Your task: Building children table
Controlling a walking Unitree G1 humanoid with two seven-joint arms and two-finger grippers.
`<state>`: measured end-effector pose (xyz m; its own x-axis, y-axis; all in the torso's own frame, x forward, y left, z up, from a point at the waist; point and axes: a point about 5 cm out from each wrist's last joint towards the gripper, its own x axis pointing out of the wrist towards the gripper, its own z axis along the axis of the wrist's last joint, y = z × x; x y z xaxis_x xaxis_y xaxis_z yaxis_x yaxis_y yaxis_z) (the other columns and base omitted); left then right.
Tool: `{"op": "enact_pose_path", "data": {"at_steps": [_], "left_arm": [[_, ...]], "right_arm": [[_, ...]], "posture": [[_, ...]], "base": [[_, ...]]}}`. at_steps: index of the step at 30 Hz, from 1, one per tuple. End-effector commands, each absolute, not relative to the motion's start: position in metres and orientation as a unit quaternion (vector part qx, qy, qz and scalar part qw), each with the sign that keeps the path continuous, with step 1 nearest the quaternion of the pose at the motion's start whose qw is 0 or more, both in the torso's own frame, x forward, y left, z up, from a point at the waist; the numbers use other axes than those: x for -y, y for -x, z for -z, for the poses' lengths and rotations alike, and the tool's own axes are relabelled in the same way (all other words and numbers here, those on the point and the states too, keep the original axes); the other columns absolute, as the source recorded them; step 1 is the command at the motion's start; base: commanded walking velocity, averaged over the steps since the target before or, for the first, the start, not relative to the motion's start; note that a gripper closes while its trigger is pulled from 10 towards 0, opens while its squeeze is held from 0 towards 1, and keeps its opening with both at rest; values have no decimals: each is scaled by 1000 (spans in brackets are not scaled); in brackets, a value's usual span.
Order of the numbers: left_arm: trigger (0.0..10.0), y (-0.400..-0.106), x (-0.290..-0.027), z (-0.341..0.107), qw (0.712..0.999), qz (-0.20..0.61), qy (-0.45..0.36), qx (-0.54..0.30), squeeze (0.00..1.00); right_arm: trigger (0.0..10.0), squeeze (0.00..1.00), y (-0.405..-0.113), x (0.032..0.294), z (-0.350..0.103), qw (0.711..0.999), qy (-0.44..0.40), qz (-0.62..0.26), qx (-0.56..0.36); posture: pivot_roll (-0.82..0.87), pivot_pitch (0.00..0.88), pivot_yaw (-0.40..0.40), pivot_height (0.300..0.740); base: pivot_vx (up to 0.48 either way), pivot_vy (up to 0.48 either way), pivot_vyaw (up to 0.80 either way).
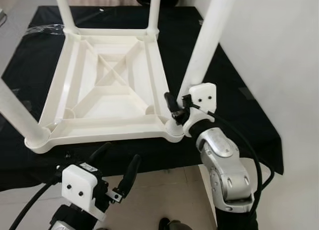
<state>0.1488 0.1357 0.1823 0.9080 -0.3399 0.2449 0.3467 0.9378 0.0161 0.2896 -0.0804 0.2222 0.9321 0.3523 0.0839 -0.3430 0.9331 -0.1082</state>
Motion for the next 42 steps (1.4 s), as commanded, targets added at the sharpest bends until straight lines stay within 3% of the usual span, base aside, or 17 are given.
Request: {"op": "enact_pose_path", "data": {"at_steps": [1,2,7,8,10,11,13,17,24,25,26,32,37,41,42], "left_arm": [[10000,-148,-136,-177,978,174,15,112,0],[10000,-147,-136,-178,978,173,15,112,0],[10000,-146,-135,-179,978,173,15,113,0],[10000,-145,-135,-179,978,173,15,113,0],[10000,-144,-134,-179,978,174,15,113,0],[10000,-144,-134,-180,978,174,16,113,0],[10000,-143,-133,-180,978,174,16,113,0],[10000,-140,-132,-181,978,173,16,112,0],[10000,-138,-131,-182,978,173,16,111,0],[10000,-137,-131,-182,979,173,16,110,0],[10000,-135,-130,-183,979,173,16,109,0],[10000,-133,-129,-183,979,174,17,107,0],[10000,-133,-129,-184,979,174,17,107,0],[10000,-133,-128,-183,979,173,17,107,0],[10000,-132,-129,-183,979,172,17,107,0]], "right_arm": [[10000,0,-290,73,-193,978,64,-196,-38],[10000,1000,-288,67,-197,972,51,-228,-31],[10000,1000,-293,54,-221,922,2,-387,14],[10000,882,-298,56,-226,908,16,-418,27],[10000,882,-302,59,-230,895,29,-444,38],[10000,0,-306,61,-231,879,38,-473,39],[10000,0,-310,63,-231,868,51,-492,39],[10000,0,-321,68,-229,807,81,-584,27],[10000,0,-332,68,-231,788,76,-610,23],[8902,0,-338,67,-236,786,63,-614,27],[0,0,-342,66,-239,785,54,-617,31],[0,0,-350,70,-242,770,45,-636,39],[0,0,-352,80,-240,776,54,-628,31],[0,0,-350,98,-228,819,91,-567,-5],[0,0,-350,102,-220,862,101,-496,-19]], "posture": [[53,219,-127,740],[57,225,-129,740],[64,230,-134,740],[68,233,-137,740],[70,234,-137,740],[80,241,-142,740],[81,242,-142,740],[97,255,-147,740],[104,264,-148,740],[109,269,-147,740],[112,272,-148,740],[114,278,-147,740],[106,280,-151,740],[99,274,-162,740],[88,271,-170,740]], "base": [[0,0,0],[0,0,0],[0,0,0],[0,0,0],[0,0,0],[0,0,0],[0,0,0],[0,0,0],[0,0,0],[0,0,0],[0,0,0],[0,0,0],[0,0,0],[0,0,0],[0,0,0]]}}
